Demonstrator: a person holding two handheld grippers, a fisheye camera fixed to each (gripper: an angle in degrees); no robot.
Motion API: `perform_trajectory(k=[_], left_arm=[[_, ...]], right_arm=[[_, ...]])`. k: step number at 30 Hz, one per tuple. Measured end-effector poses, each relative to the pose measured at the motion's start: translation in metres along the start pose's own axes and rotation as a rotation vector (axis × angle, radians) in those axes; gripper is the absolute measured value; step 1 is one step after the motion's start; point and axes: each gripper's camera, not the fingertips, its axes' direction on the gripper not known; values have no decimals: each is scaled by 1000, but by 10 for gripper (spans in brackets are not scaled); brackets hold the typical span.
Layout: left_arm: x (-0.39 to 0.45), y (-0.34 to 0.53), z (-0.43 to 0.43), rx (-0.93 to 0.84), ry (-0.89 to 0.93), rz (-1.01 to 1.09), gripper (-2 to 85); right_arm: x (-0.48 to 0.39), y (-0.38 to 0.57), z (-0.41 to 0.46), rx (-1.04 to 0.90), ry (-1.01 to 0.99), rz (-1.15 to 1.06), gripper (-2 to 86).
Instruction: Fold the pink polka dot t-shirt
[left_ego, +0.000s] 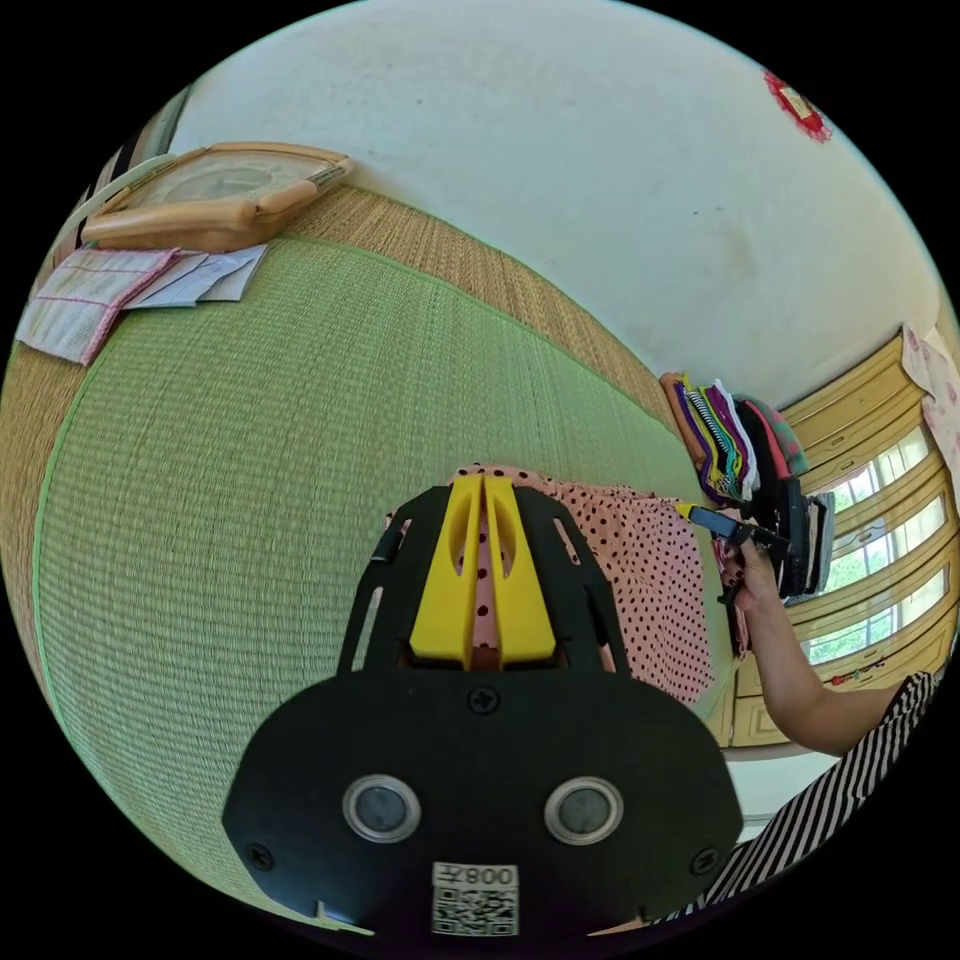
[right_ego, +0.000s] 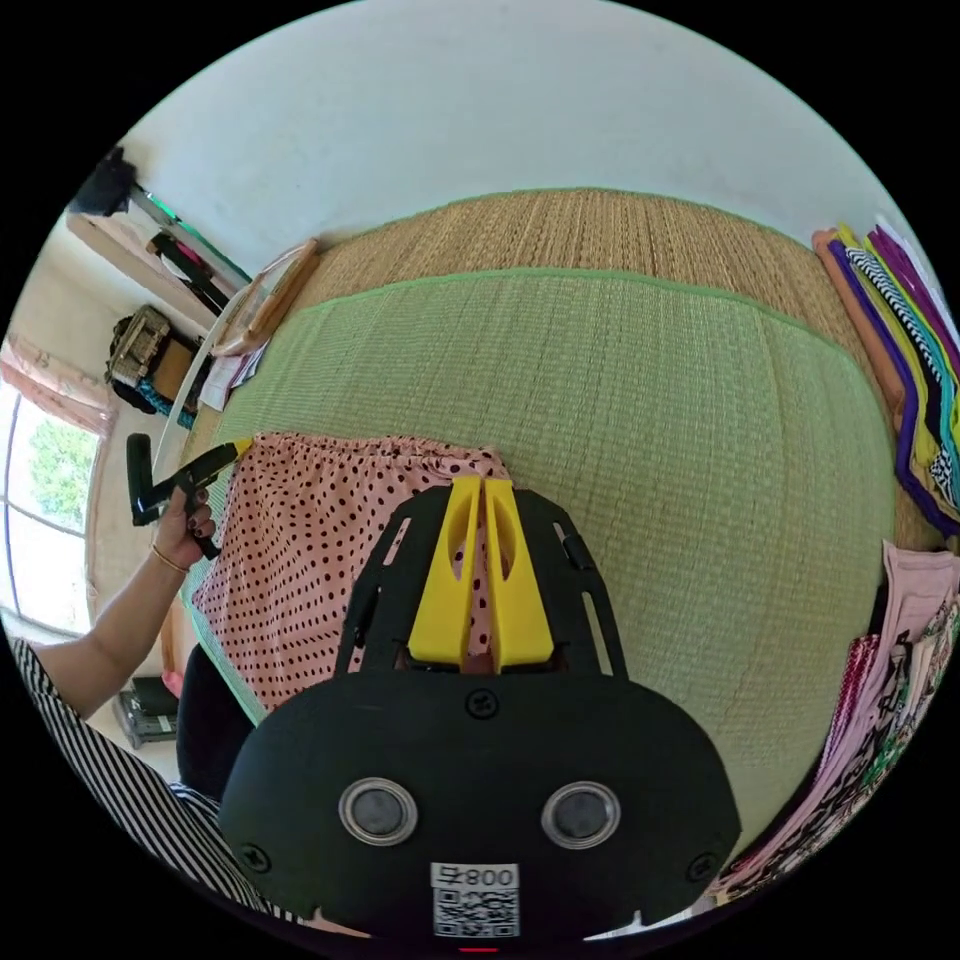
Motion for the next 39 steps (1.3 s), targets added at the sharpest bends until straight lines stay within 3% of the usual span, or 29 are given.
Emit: perform_trajectory(k=[4, 16, 23, 28, 34, 39], left_arm=[[-8, 3, 2, -19, -12, 5, 6], [-30, 52, -54, 37, 54, 65, 17], [-52, 79, -14, -103, -25, 46, 5], [-56, 94, -21, -76, 20, 61, 4], [-57, 144, -24, -120, 18, 102, 11], [-103, 192, -28, -108, -6, -39, 31]], right_arm=[[16, 0, 7, -36, -57, 62, 22], [-5, 63, -58, 143, -66, 17, 22], [-3, 73, -9, -77, 57, -25, -1], [20, 80, -42, -11, -68, 16, -2], [34, 143, -101, 23, -146, 43, 13], [60, 237, -133, -46, -205, 161, 53]])
